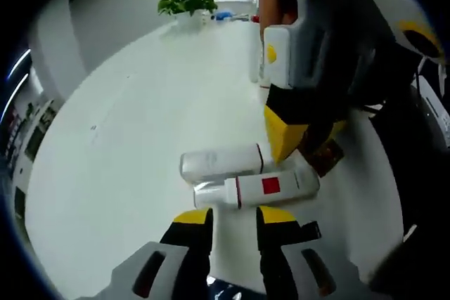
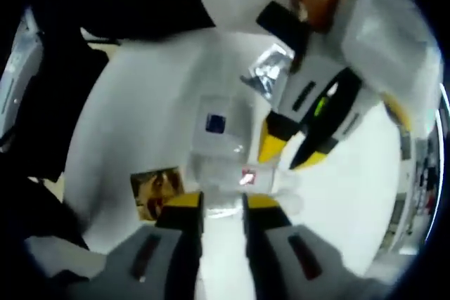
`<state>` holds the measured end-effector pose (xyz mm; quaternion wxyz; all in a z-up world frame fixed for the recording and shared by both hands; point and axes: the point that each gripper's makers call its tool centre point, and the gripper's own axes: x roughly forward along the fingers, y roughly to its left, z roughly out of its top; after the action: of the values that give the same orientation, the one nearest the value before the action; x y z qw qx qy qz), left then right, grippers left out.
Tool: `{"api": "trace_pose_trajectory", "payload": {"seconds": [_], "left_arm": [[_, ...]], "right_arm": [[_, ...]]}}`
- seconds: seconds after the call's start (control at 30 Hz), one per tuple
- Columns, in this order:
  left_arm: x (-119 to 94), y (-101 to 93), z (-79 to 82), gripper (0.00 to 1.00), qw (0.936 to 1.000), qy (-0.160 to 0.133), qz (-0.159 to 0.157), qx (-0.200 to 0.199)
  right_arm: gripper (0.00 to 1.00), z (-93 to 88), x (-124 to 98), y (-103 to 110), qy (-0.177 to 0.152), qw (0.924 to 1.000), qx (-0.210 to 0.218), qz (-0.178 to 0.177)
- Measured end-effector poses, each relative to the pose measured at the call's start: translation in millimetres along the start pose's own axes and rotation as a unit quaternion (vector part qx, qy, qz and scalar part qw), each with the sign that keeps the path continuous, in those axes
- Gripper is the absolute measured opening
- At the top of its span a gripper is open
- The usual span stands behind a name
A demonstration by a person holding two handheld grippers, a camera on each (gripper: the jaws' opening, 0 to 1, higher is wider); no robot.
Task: Arrange the skincare products in the storage area until every visible bottle or jar stands upright without overlapping.
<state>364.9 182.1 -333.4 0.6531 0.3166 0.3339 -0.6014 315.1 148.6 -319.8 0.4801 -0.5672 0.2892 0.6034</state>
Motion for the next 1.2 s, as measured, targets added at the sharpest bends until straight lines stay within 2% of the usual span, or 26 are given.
{"api": "trace_pose_trajectory", "payload": {"seconds": [0.07, 0.33, 0.43, 0.6, 0.77, 1.2], "left_arm": [[0, -1.6, -0.8, 0.24, 0.9999, 0.000, -0.005, -0.013], [0, 1.6, -4.2, 0.26, 0.9999, 0.003, 0.003, -0.011], [-1, 7.3, -4.5, 0.26, 0.9998, 0.005, 0.014, -0.014], [0, 7.4, -4.7, 0.27, 0.9999, 0.005, 0.011, -0.011], [0, 9.8, -6.2, 0.27, 0.9999, 0.009, 0.012, -0.007], [2, 14.1, -11.6, 0.35, 0.9998, 0.018, 0.011, -0.003]], "right_arm": [[0.20, -1.2, 2, -3, 0.006, 0.9999, 0.009, -0.004], [0.20, -0.7, 15, -13, 0.010, 0.9998, 0.014, -0.011], [0.20, -4.5, 16, -26, 0.021, 0.9988, 0.026, -0.035], [0.20, -5.5, 21, -24, 0.018, 0.9994, 0.022, -0.019], [0.19, -2.0, 20, -29, 0.007, 0.9993, 0.024, -0.029], [0.22, -4.9, 29, -27, 0.003, 0.9993, 0.034, -0.015]]}}
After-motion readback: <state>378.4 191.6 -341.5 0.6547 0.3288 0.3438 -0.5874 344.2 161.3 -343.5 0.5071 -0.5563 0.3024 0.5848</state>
